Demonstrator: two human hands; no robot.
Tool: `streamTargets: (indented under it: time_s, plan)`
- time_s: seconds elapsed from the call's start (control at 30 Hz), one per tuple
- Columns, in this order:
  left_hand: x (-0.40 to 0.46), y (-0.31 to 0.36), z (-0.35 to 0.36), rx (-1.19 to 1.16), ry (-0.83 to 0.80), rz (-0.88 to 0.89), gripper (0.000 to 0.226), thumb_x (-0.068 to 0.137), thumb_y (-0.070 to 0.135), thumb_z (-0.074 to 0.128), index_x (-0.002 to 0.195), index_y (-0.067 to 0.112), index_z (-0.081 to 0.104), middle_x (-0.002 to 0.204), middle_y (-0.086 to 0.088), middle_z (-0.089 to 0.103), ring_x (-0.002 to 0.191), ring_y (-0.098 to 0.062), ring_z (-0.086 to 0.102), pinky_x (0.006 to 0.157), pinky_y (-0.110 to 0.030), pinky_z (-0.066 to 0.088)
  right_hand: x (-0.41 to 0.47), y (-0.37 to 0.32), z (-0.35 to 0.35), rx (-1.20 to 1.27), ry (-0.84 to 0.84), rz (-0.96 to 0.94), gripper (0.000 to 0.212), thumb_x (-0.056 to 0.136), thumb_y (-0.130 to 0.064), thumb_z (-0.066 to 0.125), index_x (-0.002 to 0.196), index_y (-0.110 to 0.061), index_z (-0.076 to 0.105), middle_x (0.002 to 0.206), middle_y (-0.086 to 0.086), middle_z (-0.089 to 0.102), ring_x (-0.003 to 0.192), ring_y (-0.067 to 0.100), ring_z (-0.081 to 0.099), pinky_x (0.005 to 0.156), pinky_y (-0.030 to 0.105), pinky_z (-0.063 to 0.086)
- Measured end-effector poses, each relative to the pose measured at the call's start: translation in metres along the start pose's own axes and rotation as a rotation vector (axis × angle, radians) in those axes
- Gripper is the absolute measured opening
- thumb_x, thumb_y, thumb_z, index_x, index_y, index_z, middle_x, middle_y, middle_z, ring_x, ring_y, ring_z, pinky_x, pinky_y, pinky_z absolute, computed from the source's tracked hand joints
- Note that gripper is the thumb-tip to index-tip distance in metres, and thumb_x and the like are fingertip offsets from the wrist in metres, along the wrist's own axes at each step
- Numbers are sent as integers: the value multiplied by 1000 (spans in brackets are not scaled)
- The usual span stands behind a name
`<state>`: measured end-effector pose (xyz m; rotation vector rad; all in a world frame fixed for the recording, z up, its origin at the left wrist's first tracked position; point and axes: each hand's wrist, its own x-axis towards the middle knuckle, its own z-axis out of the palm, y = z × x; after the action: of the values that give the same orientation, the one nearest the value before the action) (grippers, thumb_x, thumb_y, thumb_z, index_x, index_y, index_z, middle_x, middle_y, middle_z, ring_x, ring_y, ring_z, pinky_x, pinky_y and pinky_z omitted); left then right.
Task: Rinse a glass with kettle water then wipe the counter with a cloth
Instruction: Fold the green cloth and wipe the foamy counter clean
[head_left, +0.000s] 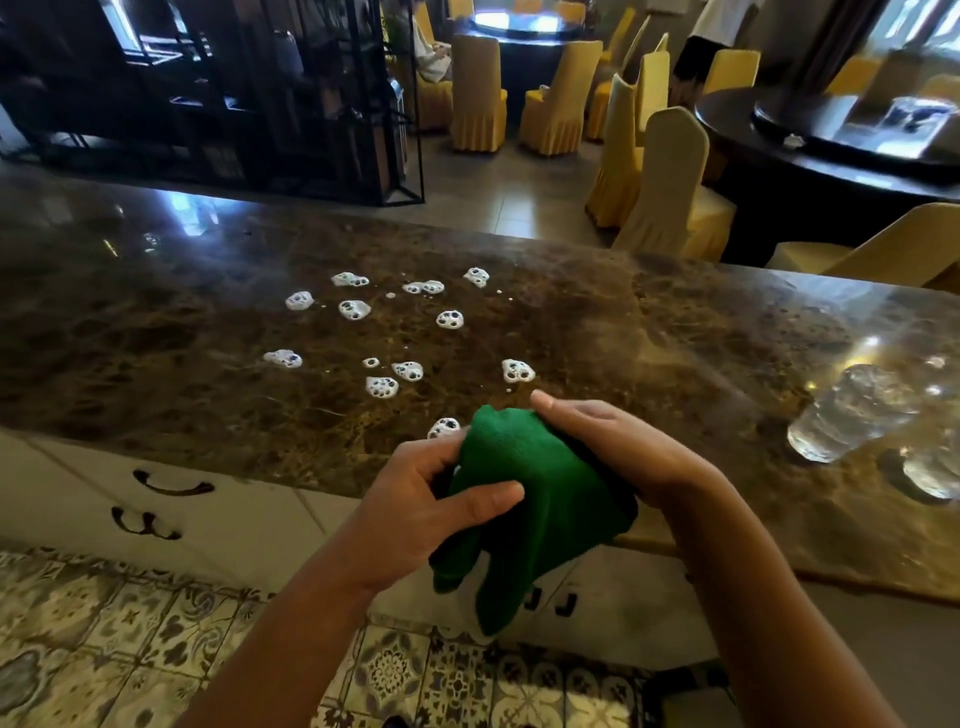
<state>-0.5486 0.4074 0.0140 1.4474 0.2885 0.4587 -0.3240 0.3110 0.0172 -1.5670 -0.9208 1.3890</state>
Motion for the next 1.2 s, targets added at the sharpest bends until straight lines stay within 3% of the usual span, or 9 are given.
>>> streamTargets:
  time_s: [0.13, 0.27, 0.5, 0.63, 0.8, 0.87, 1.0, 1.1, 1.2]
  plan:
    - [13, 3, -47, 216, -6, 87, 16, 86, 20, 78, 101, 19, 76, 102, -6, 67, 95, -15, 68, 82, -23, 56, 26, 9, 24, -115, -12, -2, 43, 95, -44, 66, 127, -16, 71, 120, 15, 76, 105, 27, 74, 94, 45, 58]
    - [27, 8, -83, 89, -31, -32, 25, 84, 16, 70, 108, 21, 74, 102, -2, 78, 96, -14, 75, 80, -22, 58, 46, 6, 37, -88, 169, -101, 27, 101, -28, 67, 127, -21, 73, 116, 7, 78, 103, 26, 76, 94, 47, 60]
    - [71, -12, -103, 41, 31, -111, 23, 89, 21, 69, 110, 15, 74, 103, -5, 78, 98, -18, 75, 82, -27, 58, 74, 7, 34, 18, 79, -21, 35, 103, -16, 64, 137, -26, 67, 124, 10, 76, 113, 38, 73, 95, 50, 60]
    - [116, -30, -111, 71, -69, -262, 28, 98, 15, 66, 125, 22, 69, 113, -2, 78, 108, -18, 74, 93, -34, 59, 96, 16, 6, 46, 331, -103, 33, 100, -11, 67, 130, -24, 72, 127, 11, 75, 113, 26, 74, 100, 44, 59]
    - [176, -66, -122, 19, -102, -441, 49, 98, 10, 66, 141, 33, 57, 122, -8, 75, 110, -26, 73, 95, -45, 59, 124, 32, -60, -479, 859, -112, 45, 95, -27, 74, 138, -39, 66, 119, -10, 74, 108, 7, 69, 101, 26, 53]
    - [193, -81, -128, 151, -94, -442, 52, 97, 15, 69, 141, 41, 55, 122, -10, 74, 106, -25, 75, 91, -46, 61, 136, 34, -73, -552, 897, -119, 51, 95, -27, 74, 143, -40, 61, 114, -9, 72, 102, 9, 70, 96, 24, 53]
    - [220, -107, -135, 786, -71, -252, 65, 93, 28, 74, 148, 43, 44, 126, -5, 68, 118, -18, 65, 101, -41, 56, 167, 44, -84, -695, 850, 12, 61, 94, -26, 72, 152, -37, 52, 115, 5, 75, 99, 27, 73, 90, 33, 54]
    - [235, -117, -140, 992, -106, -147, 68, 91, 31, 74, 148, 44, 39, 109, -4, 72, 101, -19, 70, 97, -43, 56, 183, 54, -89, -693, 866, 71, 64, 94, -24, 71, 154, -35, 50, 107, 8, 75, 101, 32, 72, 88, 35, 52]
    - [243, -123, -145, 1136, -147, -76, 66, 92, 34, 72, 148, 43, 37, 119, -1, 71, 108, -21, 68, 94, -44, 56, 192, 59, -86, -773, 952, 40, 64, 94, -23, 71, 153, -34, 51, 83, 0, 66, 84, 31, 73, 76, 36, 52]
